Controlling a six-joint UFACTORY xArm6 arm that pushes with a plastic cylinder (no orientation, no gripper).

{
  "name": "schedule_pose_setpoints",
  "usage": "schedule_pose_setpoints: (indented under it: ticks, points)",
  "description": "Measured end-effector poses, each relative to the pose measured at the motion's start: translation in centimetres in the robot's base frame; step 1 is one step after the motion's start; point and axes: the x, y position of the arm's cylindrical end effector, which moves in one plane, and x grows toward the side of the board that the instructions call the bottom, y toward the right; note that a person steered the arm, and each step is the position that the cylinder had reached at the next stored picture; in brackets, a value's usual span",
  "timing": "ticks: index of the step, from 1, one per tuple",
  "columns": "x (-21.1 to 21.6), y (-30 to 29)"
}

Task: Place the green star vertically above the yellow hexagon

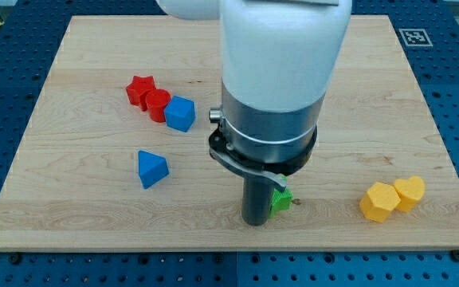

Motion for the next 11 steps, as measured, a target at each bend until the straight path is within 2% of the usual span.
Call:
schedule_pose_setpoints:
  ticks: [3,7,9,10,11]
  points:
    - [-4.0,0.2]
    - [-4.4,9.3]
    - [-7.0,12.2]
    - [-7.1,11.9]
    - [-7.1,8.0]
